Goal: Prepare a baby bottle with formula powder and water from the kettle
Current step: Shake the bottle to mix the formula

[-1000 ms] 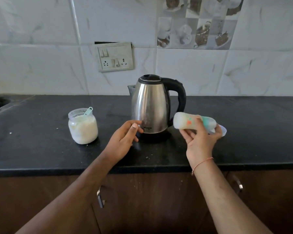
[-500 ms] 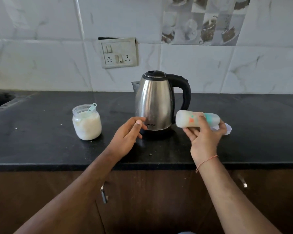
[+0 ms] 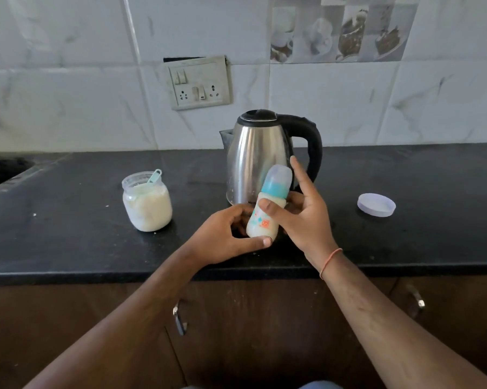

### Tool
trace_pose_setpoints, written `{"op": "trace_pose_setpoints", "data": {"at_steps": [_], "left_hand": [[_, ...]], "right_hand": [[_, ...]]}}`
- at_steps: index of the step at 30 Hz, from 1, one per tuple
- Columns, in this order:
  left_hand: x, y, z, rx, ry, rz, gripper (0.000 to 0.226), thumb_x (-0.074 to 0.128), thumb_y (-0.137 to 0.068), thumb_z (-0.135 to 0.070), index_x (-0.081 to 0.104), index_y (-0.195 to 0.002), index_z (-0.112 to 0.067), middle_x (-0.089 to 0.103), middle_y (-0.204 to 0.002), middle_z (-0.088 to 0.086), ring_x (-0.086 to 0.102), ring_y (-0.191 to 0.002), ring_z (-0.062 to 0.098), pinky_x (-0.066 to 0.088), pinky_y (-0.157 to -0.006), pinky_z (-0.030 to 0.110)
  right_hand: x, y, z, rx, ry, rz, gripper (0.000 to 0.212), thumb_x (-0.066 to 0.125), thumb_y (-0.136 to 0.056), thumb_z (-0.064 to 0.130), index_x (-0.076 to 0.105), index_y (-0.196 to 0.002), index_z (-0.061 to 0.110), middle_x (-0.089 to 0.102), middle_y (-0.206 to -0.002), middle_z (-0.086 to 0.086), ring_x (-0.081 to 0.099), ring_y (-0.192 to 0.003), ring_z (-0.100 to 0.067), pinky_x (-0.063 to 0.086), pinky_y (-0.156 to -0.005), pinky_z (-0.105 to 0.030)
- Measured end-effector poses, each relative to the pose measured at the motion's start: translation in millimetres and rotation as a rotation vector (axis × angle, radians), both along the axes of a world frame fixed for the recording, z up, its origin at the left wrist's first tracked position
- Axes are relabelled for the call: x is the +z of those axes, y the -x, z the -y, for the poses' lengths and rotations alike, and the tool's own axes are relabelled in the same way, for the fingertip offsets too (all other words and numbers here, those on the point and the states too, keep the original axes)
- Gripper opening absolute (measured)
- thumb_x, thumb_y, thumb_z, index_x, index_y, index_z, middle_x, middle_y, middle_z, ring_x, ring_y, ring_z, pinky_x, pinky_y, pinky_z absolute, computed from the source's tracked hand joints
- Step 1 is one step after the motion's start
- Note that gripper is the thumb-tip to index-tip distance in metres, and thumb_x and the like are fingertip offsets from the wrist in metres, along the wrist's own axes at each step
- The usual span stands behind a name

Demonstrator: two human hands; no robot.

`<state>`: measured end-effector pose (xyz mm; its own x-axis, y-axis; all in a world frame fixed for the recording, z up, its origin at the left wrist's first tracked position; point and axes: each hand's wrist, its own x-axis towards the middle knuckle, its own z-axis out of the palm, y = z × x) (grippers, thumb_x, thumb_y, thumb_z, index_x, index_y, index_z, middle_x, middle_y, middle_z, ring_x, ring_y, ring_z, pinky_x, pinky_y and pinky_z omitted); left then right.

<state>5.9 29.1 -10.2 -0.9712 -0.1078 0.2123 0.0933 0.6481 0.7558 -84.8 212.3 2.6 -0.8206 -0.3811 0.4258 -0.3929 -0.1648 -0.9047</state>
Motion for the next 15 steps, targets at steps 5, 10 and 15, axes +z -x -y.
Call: {"op": "trace_pose_setpoints", "data": {"at_steps": [5, 10, 15], "left_hand": [[2.3, -1.9, 1.3, -0.042, -0.074, 0.035, 0.057, 0.088, -0.083, -0.048, 0.070, -0.132, -0.025, 0.080, -0.120, -0.011, 0.075, -0.110, 0.004, 0.062, -0.100, 0.032], [0.2, -8.4, 5.6, -0.129, -0.270, 0.014, 0.044, 0.072, -0.103, -0.037, 0.068, -0.140, -0.013, 0.078, -0.130, 0.002, 0.073, -0.124, 0.020, 0.057, -0.108, 0.036], [-4.4, -8.6, 11.8, -0.183, -0.454, -0.027, 0.045, 0.055, -0.108, -0.030, 0.065, -0.136, 0.004, 0.073, -0.124, 0.024, 0.070, -0.114, 0.027, 0.057, -0.102, 0.039]], "right_hand": [[-3.4, 4.6, 1.6, 0.163, -0.013, 0.072, 0.088, 0.081, -0.091, 0.049, 0.031, -0.164, 0.048, 0.077, -0.128, 0.003, 0.074, -0.119, -0.016, 0.065, -0.091, -0.037], [-5.0, 11.1, -5.4, 0.304, -0.056, 0.114, 0.064, 0.063, -0.108, 0.031, 0.033, -0.164, 0.042, 0.078, -0.126, -0.004, 0.074, -0.115, -0.028, 0.058, -0.072, -0.038], [-12.1, 13.2, -4.4, 0.392, -0.147, 0.013, 0.073, 0.073, -0.096, 0.019, 0.042, -0.161, 0.031, 0.074, -0.135, -0.004, 0.071, -0.116, -0.026, 0.060, -0.081, -0.028]]}}
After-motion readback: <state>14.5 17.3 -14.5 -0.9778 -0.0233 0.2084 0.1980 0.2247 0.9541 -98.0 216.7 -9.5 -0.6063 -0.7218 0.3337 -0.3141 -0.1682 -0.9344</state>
